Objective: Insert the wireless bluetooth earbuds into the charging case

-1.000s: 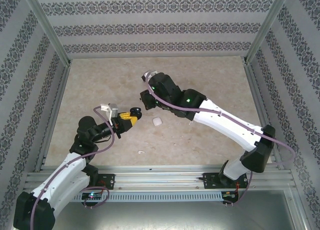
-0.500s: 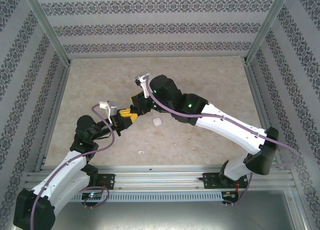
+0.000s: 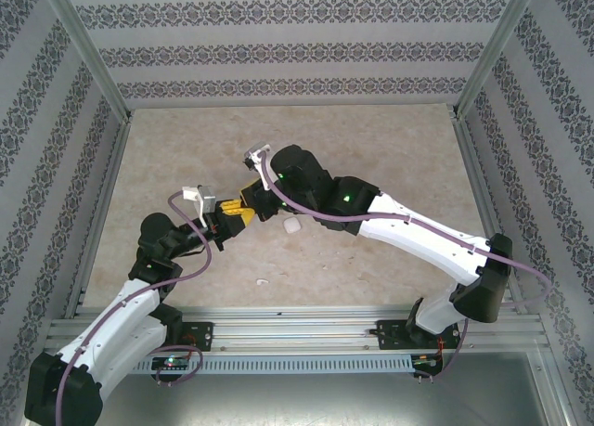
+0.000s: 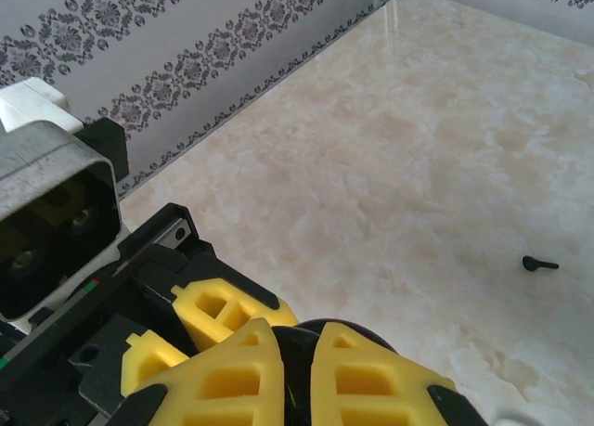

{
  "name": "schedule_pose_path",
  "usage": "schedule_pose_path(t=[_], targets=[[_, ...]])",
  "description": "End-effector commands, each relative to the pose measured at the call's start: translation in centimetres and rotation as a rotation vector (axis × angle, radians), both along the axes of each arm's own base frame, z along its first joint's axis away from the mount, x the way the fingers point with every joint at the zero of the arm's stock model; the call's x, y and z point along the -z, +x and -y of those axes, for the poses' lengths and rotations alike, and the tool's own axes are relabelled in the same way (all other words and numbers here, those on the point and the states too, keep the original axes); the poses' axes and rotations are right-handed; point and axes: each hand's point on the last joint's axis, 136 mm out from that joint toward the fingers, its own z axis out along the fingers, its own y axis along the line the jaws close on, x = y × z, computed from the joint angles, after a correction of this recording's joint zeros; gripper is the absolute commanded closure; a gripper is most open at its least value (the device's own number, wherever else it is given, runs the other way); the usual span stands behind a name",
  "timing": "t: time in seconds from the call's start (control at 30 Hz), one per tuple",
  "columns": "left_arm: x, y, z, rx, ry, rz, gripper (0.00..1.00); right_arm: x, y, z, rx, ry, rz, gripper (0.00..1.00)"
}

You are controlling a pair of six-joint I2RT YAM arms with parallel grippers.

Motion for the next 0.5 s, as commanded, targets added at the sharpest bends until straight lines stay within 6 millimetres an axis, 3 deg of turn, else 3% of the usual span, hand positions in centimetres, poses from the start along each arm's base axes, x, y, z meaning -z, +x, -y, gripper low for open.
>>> schedule_pose_path(t=[0.0, 0.27, 0.47], targets=[[-2.8, -0.3, -0.2, -0.004, -0.030, 0.093, 1.00, 1.5, -0.4, 0.0, -0.011, -0.052, -0.020, 0.91], [-3.1, -0.3, -0.2, -0.009, -0.030, 0.103, 1.00, 2.4, -0.8, -0.2, -0.026, -0.068, -0.066, 0.91], [-3.4, -0.3, -0.3, -0.011, -0.030, 0.113, 1.00, 3.7, -0.4, 0.6, 0.020, -0.092, -0.118, 0.91]])
